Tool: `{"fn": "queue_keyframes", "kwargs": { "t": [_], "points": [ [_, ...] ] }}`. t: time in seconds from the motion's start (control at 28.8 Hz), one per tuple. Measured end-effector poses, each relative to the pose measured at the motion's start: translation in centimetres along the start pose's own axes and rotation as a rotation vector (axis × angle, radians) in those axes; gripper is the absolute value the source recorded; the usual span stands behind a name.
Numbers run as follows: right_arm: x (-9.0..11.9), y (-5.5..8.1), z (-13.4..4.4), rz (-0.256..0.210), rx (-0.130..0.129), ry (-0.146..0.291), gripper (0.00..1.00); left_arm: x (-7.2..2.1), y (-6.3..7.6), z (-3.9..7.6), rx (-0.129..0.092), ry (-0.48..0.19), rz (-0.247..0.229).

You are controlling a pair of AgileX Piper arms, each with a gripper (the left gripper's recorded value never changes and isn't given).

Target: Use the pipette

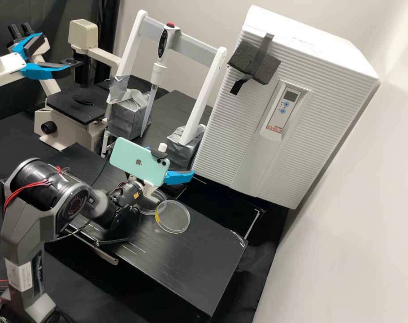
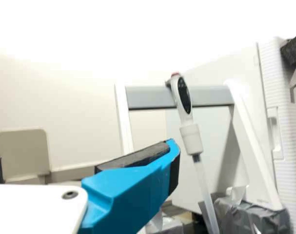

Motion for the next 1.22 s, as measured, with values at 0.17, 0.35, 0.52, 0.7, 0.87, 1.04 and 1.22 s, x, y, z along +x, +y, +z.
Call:
{"fn": "queue_keyframes", "kwargs": {
  "t": [0.17,0.35,0.52,0.7,0.87,1.04,1.22],
  "points": [
    [0.0,0.0,0.0,0.000,0.000,0.000,1.00,0.24,-0.9,-0.3,-0.001,0.021,-0.038],
    [0.0,0.0,0.0,0.000,0.000,0.000,1.00,0.31,-1.1,-0.5,0.009,0.029,-0.044],
    [-0.3,0.6,-0.2,0.012,0.003,0.011,1.00,0.28,-1.1,-0.9,0.001,0.051,-0.039],
    [-2.2,3.2,-3.0,0.054,0.046,0.123,1.00,0.27,-1.0,-1.0,0.003,0.066,-0.035],
    [-3.8,4.7,-7.6,0.068,0.091,0.289,1.00,0.27,-1.0,-1.0,0.008,0.067,-0.034],
    [-3.9,5.2,-11.9,0.039,0.105,0.399,1.00,0.32,-1.2,-1.1,0.004,0.074,-0.039],
    [-2.6,5.8,-14.9,0.031,0.101,0.409,1.00,0.30,-1.3,-1.2,0.003,0.076,-0.043]
  ]
}}
